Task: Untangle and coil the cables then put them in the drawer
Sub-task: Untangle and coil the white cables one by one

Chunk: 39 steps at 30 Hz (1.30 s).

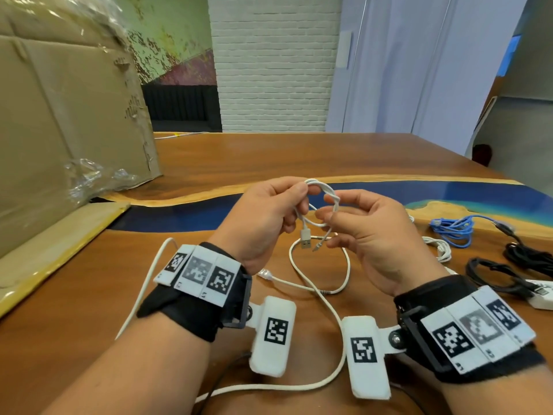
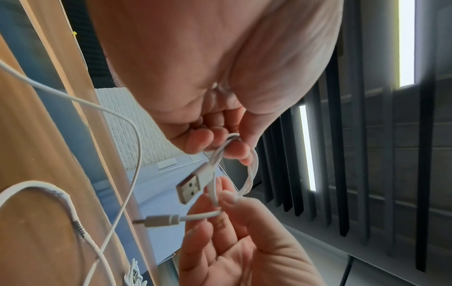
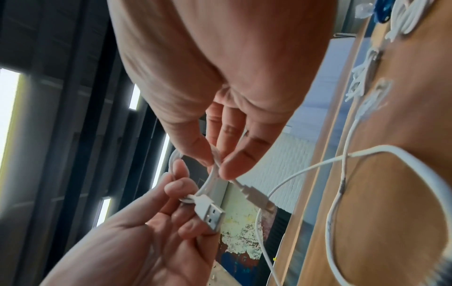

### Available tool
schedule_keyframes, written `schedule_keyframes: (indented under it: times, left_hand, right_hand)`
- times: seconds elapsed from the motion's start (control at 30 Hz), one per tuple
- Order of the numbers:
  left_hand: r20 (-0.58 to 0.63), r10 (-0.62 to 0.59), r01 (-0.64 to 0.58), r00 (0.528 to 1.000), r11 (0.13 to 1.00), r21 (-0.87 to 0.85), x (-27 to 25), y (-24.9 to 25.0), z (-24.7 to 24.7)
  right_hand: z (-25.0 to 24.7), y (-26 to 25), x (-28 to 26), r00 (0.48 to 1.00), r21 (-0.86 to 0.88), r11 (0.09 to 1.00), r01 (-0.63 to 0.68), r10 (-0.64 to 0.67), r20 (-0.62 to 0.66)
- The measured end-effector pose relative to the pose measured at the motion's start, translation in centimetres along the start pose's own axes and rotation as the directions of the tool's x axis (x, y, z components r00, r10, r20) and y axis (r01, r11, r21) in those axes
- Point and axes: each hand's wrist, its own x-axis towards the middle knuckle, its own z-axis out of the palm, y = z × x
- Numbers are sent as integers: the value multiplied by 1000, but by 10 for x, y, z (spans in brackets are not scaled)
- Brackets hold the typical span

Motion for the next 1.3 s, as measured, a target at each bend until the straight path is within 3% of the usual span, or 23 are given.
schedule_keyframes:
  times: [0.33,0.57,0.7,0.83,1.03,1.3]
  left_hand:
    - [-28,16,-19,999,992,-126,2,0,2]
    - [17,-1,4,1000,982,-189,2,-3,8]
    - [20,-18,22,1000,983,-184,3,-5,6]
    - [19,-31,33,999,985,-171,3,-8,9]
    - [6,-27,27,1000,995,-97,3,-10,10]
    - [-61,-21,20,998,999,-27,1,-10,12]
  right_hand:
    - [-4,-1,1,993,-357,931,82,-108,-53]
    - [5,1,0,995,-165,984,64,-76,-69]
    - [11,1,-2,997,92,996,-4,12,-77]
    - [15,5,-2,990,359,930,-75,113,-88]
    - [10,5,2,971,432,877,-212,238,-6]
    - [9,4,0,971,423,878,-224,237,23]
